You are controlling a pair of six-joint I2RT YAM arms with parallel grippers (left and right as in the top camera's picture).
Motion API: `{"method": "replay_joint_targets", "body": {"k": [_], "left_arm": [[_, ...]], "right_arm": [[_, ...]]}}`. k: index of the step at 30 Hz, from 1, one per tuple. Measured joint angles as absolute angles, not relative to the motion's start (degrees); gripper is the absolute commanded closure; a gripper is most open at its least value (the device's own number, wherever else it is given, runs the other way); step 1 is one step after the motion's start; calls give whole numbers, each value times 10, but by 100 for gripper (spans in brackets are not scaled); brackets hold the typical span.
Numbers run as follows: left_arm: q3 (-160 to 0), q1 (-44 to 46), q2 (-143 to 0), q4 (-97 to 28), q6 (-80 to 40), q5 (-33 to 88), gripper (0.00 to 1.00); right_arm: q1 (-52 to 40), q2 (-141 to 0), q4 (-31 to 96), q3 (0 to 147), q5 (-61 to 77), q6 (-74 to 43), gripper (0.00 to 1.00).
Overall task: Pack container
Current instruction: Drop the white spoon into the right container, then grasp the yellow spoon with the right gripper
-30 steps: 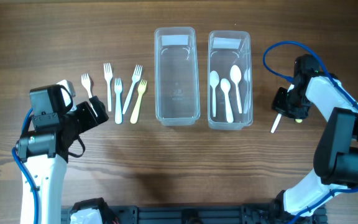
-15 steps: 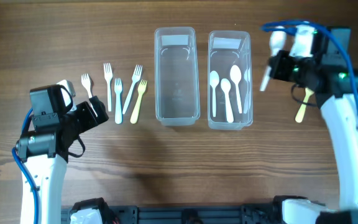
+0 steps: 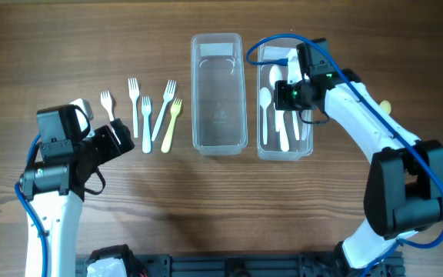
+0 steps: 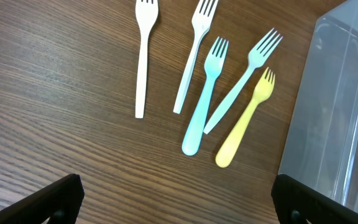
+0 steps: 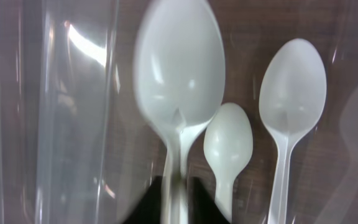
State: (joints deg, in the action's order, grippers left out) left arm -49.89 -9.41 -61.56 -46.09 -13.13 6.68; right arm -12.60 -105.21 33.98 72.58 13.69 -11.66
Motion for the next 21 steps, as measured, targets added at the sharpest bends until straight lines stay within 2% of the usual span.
{"method": "replay_joint_targets", "body": {"k": [4,8,14,18,21], "left_arm": [[-499,-94,-616,-461,-131,67,0],[-499,-94,-616,-461,-131,67,0],[-499,-94,-616,-461,-131,67,0],[-499,-94,-616,-461,-131,67,0],[-499,-94,-616,-461,-131,67,0]], "right_arm": [[-123,-1043,354,727,128,-117,31],[-98,-983,375,728,84,-116,22],[30,-865,410,745,-32,-81,20],[142,-892,423,737,-43,-91,20],[186,-933,434,721,-39,-96,20]]}}
